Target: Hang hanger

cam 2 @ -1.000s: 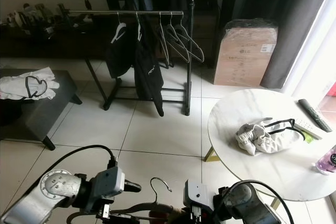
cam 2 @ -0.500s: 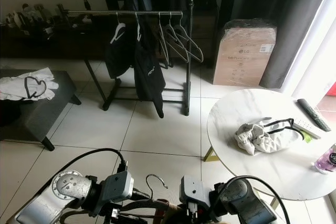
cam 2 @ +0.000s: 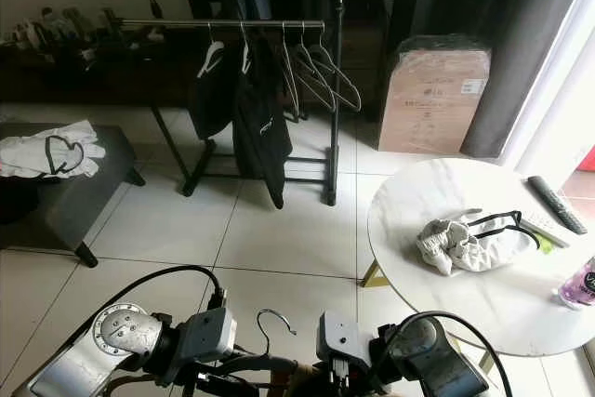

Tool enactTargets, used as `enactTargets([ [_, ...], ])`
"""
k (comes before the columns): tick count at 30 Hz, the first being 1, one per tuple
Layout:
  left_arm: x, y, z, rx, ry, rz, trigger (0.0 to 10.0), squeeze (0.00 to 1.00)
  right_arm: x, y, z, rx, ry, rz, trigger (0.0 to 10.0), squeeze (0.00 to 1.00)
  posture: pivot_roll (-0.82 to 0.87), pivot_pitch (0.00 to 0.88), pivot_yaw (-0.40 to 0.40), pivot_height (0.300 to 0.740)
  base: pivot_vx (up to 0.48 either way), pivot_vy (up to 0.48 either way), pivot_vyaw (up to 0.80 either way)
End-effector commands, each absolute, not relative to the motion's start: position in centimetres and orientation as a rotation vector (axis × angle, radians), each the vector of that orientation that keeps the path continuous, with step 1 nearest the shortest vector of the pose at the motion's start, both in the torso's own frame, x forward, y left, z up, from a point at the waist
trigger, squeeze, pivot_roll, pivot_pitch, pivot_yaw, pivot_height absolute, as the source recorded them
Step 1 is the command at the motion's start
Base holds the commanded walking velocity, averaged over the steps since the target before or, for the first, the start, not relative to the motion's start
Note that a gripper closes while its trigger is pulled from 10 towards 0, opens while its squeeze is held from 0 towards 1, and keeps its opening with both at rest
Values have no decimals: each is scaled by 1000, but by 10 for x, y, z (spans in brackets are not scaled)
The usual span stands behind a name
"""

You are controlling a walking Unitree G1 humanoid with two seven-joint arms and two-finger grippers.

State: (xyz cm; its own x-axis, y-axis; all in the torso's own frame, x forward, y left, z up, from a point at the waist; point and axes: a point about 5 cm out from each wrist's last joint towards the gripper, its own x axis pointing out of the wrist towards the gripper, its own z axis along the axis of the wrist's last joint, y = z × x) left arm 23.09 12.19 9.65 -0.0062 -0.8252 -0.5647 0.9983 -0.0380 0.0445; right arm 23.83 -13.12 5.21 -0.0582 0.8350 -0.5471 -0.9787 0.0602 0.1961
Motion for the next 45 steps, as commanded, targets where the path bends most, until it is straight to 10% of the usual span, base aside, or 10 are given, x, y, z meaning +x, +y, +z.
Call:
enactTargets([
  [1,229,122,94,528,442,-1570,0,0,243,-126,62,-297,570,1530,0,0,-80,64,37,740,0,0,0],
  [29,236,120,99,510,382,-1497,0,0,248,-129,62,-300,556,1481,0,0,-79,76,34,740,0,0,0],
  [30,238,119,100,507,358,-1474,0,0,251,-131,61,-319,552,1450,5608,0,-79,77,33,740,0,0,0],
  [31,238,119,100,507,358,-1474,0,0,251,-131,61,-319,552,1450,5608,0,-79,77,33,740,0,0,0],
  [33,239,118,101,504,345,-1458,0,0,253,-133,60,-330,553,1433,10000,0,-78,77,32,740,0,0,0],
  [38,236,118,98,491,346,-1452,0,0,254,-135,61,-305,563,1421,10000,0,-77,79,30,740,0,0,0],
  [39,236,118,98,492,345,-1448,0,0,254,-136,61,-304,563,1417,10000,165,-77,80,29,740,0,0,0],
  [44,239,118,101,480,302,-1397,0,0,258,-140,63,-311,557,1395,10000,0,-77,79,28,740,0,0,0],
  [45,239,117,101,477,294,-1391,0,0,257,-141,64,-304,561,1400,10000,506,-77,79,28,740,0,0,0],
])
